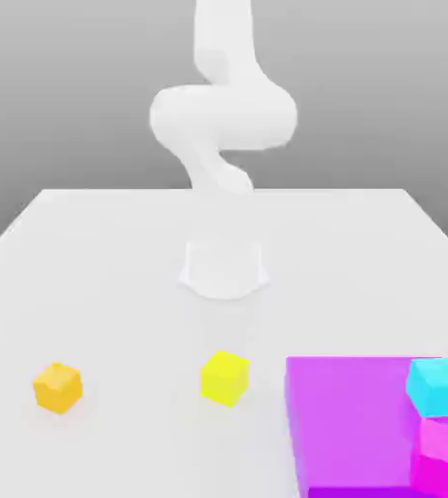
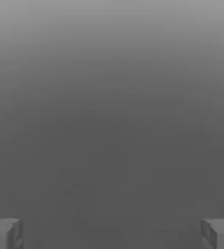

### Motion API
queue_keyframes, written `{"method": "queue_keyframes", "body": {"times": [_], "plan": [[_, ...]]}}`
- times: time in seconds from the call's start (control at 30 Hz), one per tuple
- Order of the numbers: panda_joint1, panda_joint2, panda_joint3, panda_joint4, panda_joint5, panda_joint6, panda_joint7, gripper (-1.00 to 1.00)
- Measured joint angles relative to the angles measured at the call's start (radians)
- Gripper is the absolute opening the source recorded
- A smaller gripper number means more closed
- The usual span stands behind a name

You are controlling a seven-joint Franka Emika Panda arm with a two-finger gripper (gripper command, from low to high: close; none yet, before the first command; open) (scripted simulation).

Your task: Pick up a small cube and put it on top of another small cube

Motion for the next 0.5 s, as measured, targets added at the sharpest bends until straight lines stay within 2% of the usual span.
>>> {"method": "queue_keyframes", "body": {"times": [0.3,0.5], "plan": [[-0.08,0.329,-0.141,-0.14,-0.001,0.185,-0.072,0.0],[-0.133,0.547,-0.236,-0.232,0.032,0.306,-0.144,0.0]]}}
